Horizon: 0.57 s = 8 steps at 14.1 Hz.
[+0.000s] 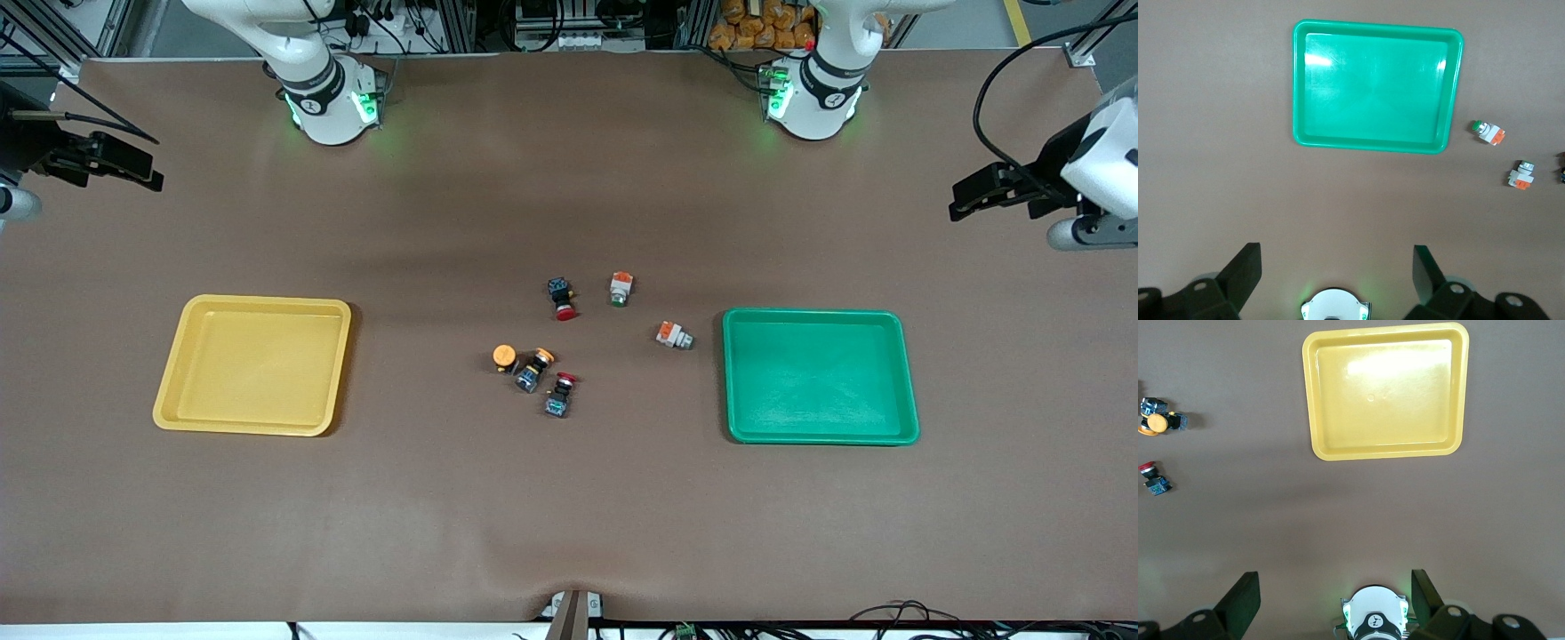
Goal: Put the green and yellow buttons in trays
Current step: 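Move the left gripper over the green-capped switch beside the green tray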
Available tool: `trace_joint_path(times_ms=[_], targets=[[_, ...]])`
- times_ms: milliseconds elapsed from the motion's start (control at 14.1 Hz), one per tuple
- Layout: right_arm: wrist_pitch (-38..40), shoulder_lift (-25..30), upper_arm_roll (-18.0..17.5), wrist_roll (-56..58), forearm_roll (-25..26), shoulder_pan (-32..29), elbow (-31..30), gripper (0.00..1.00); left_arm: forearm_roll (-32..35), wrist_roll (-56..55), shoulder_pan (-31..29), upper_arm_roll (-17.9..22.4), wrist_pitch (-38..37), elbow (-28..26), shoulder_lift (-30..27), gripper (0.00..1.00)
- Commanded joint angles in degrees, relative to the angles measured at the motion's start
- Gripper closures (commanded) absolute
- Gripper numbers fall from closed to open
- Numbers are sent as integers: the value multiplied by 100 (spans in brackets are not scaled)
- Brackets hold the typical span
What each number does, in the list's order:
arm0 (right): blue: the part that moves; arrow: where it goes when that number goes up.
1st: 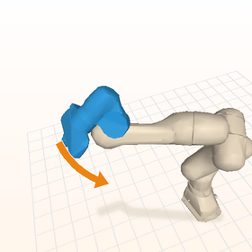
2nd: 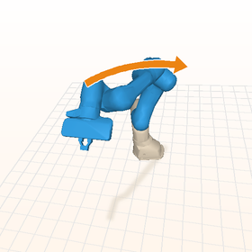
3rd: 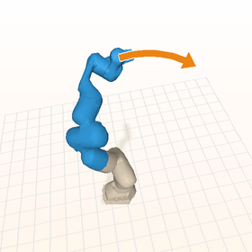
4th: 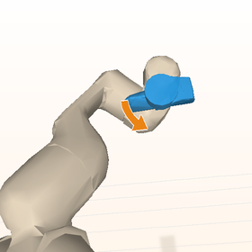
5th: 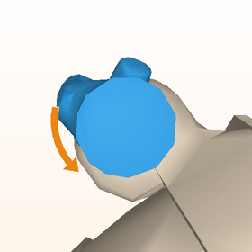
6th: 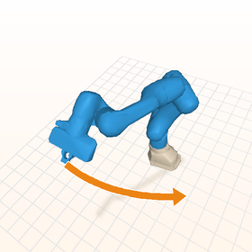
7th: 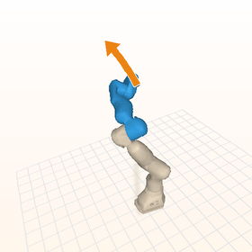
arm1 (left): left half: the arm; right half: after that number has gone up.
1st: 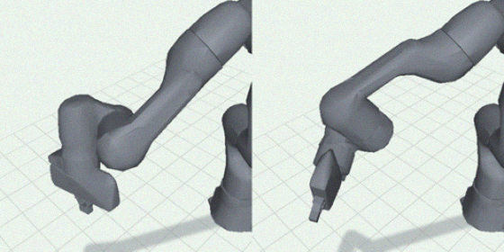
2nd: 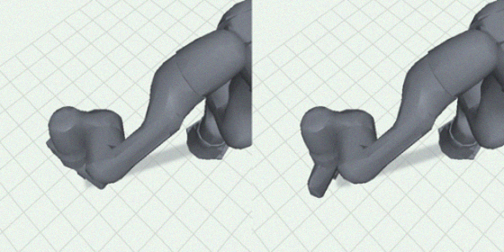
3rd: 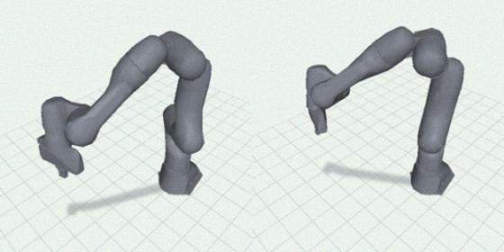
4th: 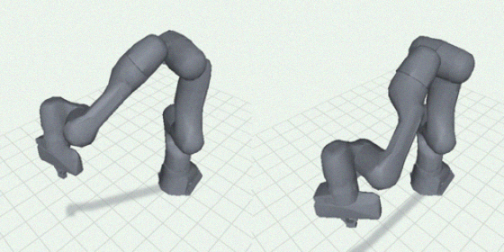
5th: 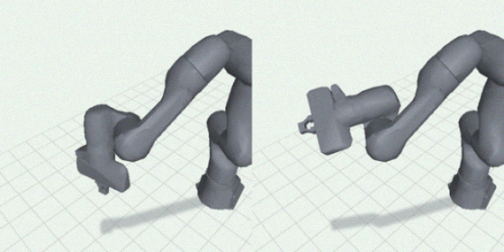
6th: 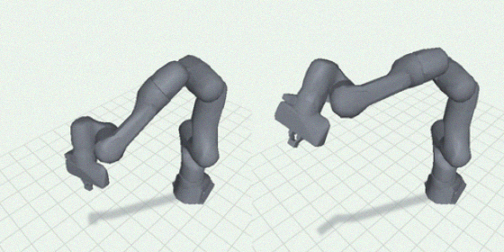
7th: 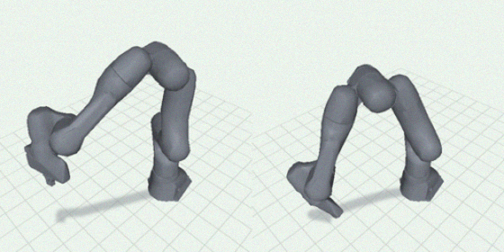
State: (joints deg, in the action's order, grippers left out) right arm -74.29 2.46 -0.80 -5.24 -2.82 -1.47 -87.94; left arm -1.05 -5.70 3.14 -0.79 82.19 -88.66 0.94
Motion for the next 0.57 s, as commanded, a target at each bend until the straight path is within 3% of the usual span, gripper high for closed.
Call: trace_joint_path(times_ms=[0, 498], targets=[[73, 88, -25, -74, 97, 6, -13, 0, 27, -106, 47, -17, -1, 103, 178, 0], [73, 88, -25, -74, 97, 6, -13, 0, 35, -282, 318, -105, 262, 112, 696, 0]])
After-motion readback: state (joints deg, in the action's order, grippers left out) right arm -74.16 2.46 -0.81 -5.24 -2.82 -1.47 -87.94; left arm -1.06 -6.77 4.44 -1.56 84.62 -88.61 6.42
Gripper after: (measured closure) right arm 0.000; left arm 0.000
